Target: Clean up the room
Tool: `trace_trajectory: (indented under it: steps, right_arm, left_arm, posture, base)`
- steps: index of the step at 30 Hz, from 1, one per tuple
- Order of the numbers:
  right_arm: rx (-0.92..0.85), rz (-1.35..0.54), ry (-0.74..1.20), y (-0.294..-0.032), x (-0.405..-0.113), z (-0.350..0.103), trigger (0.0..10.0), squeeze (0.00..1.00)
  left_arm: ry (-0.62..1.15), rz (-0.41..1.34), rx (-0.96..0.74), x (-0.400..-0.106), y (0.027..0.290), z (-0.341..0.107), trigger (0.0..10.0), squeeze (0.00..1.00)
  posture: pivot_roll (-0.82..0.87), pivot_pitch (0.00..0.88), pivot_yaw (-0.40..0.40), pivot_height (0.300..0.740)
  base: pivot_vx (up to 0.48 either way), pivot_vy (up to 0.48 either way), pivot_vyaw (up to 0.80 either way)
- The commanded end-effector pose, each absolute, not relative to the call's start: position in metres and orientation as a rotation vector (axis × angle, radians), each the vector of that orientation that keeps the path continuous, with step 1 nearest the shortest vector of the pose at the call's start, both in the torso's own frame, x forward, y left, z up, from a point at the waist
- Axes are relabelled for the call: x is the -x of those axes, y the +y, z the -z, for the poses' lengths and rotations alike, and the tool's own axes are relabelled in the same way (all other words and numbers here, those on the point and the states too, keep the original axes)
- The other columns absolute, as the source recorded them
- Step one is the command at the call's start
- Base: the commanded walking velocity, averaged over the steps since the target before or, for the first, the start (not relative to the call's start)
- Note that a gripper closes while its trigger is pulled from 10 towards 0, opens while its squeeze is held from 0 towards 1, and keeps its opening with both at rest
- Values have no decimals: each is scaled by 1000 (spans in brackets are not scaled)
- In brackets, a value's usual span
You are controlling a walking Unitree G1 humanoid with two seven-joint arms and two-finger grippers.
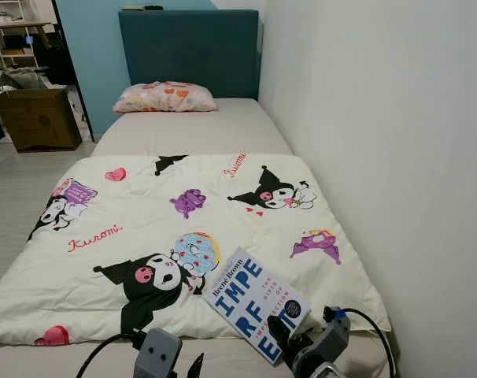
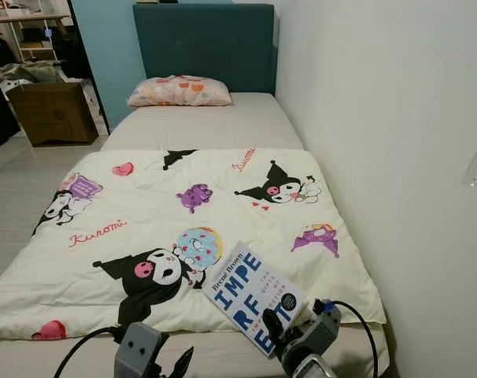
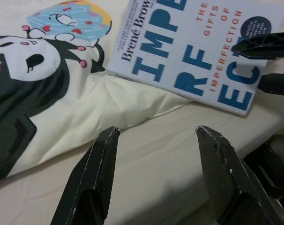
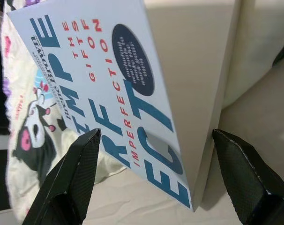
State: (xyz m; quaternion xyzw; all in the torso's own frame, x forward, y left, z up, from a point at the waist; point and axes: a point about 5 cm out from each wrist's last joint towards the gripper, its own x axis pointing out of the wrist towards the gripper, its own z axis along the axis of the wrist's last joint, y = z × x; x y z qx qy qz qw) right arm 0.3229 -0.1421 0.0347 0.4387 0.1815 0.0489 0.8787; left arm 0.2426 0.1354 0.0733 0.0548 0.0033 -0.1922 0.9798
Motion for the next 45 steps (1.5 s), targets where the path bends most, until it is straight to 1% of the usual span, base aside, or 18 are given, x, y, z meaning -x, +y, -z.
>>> trace_trajectory:
  steps: [1,7,10,17,19,25,26,27,29,30,31,32,33,35,40,45]
  right_arm:
    - [-962,-114,405,-136,-318,-29,10000,0]
    - [-953,-166,445,-126,-316,-24,10000,0]
    - [-885,-198,495,-119,-310,-16,10000,0]
    - [-816,-158,479,-122,-307,-11,10000,0]
    - [-787,-116,454,-127,-307,-10,10000,0]
    - [-784,-68,410,-133,-309,-12,10000,0]
    - [-825,-51,347,-134,-314,-19,10000,0]
    - [-825,-51,347,-134,-314,-19,10000,0]
    - [-867,-46,303,-133,-318,-24,10000,0]
    - [-902,-48,281,-131,-320,-27,10000,0]
    - [-902,-48,281,-131,-320,-27,10000,0]
    - [-925,-49,268,-130,-321,-29,10000,0]
    - [-925,-49,268,-130,-321,-29,10000,0]
    - [-944,-78,267,-125,-322,-30,10000,0]
    - [-943,-168,315,-109,-316,-25,10000,0]
    - [-938,-204,358,-101,-311,-20,10000,0]
  left_arm:
    - [37,395,-113,-238,138,-69,10000,0]
    - [38,397,-121,-237,140,-70,10000,0]
    - [39,408,-132,-237,139,-71,10000,0]
    - [33,408,-142,-238,139,-72,10000,0]
    - [30,402,-146,-238,140,-72,10000,0]
    - [27,396,-148,-239,142,-73,10000,0]
    - [19,424,-131,-238,139,-75,10000,0]
    - [19,424,-131,-238,139,-75,10000,0]
    - [8,482,-110,-235,131,-77,10000,0]
    - [9,569,-79,-230,121,-78,10000,0]
    - [9,569,-79,-230,121,-78,10000,0]
    - [11,628,-56,-226,114,-78,10000,0]
    - [11,628,-56,-226,114,-78,10000,0]
    - [37,742,-36,-217,102,-76,10000,0]
    - [72,748,-64,-216,101,-69,10000,0]
    - [72,724,-64,-218,105,-69,10000,0]
  posture:
    - [62,268,-32,548]
    - [69,267,-31,548]
    - [72,265,-29,548]
    - [84,263,-24,548]
    - [88,264,-21,548]
    - [88,264,-21,548]
    - [85,266,-16,548]
    - [85,266,-16,548]
    - [85,267,-16,548]
    - [88,268,-18,548]
    - [88,268,-18,548]
    - [88,268,-18,548]
    - [88,268,-18,548]
    - [90,272,-18,548]
    - [92,275,-16,548]
    - [93,275,-15,548]
  base:
    - [0,0,0]
    - [0,0,0]
    - [0,0,0]
    - [0,0,0]
    - [0,0,0]
    - [0,0,0]
    - [0,0,0]
    - [0,0,0]
    - [0,0,0]
    - [0,0,0]
    - [0,0,0]
    - [0,0,0]
    - [0,0,0]
    - [0,0,0]
    - [0,0,0]
    - [0,0,0]
